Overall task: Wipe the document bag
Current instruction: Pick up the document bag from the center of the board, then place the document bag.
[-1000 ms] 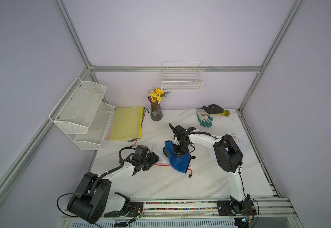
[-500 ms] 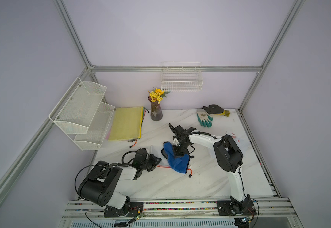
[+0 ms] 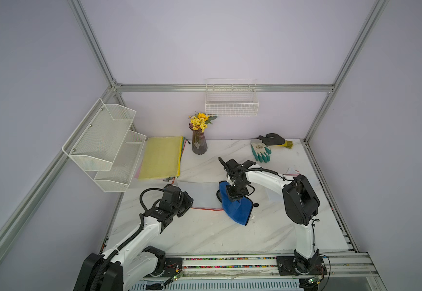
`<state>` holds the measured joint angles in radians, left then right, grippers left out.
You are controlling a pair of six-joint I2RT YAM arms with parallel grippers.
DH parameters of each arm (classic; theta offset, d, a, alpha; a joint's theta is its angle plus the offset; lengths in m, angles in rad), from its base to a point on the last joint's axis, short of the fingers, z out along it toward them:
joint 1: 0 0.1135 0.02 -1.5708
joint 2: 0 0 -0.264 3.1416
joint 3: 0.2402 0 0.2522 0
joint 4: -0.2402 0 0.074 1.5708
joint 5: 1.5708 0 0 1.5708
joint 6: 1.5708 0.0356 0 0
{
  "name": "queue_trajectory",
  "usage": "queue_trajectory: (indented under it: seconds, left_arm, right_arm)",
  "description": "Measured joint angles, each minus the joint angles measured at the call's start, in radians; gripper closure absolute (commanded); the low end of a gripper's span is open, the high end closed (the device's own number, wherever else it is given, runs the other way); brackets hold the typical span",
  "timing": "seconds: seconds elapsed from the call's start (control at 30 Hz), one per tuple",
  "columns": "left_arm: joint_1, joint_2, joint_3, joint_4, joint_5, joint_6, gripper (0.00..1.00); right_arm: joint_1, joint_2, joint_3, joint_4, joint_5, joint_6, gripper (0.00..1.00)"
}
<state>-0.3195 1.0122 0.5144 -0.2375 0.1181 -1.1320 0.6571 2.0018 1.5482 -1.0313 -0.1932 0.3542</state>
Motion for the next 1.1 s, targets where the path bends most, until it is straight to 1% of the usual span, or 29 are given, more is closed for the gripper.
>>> queue_trajectory:
  seconds: [0.13,0.3,0.4,0.53,0.63,0.73,0.9,1.1]
  left_arm:
    - [0.044,0.032,0.171,-0.075,-0.043,0.037,1.00]
    - [0.058,0.150,0.426,-0.086,-0.053,0.083,1.00]
    - [0.059,0.264,0.566,-0.029,-0.017,0.096,1.00]
    - [0.047,0.476,0.759,0.042,0.057,0.096,1.00]
    - [0.008,0.623,0.871,0.080,0.104,0.092,1.00]
    - [-0.056,0.759,0.966,0.132,0.153,0.053,1.00]
    - [-0.169,0.926,1.099,0.181,0.220,-0.006,1.00]
    - [-0.282,1.107,1.257,0.334,0.273,-0.094,1.00]
  right_arm:
    - [0.035,-0.075,-0.077,-0.062,0.039,-0.053,1.00]
    - [0.117,-0.120,-0.244,-0.057,0.046,-0.080,1.00]
    - [0.159,-0.119,-0.316,-0.029,0.044,-0.083,1.00]
    - [0.180,-0.172,-0.383,0.028,0.054,-0.078,1.00]
    - [0.194,-0.187,-0.409,0.062,0.074,-0.070,1.00]
    - [0.209,-0.175,-0.415,0.064,0.097,-0.063,1.00]
    - [0.216,-0.179,-0.429,0.080,0.107,-0.041,1.00]
    - [0.228,-0.177,-0.434,0.088,0.123,-0.019,1.00]
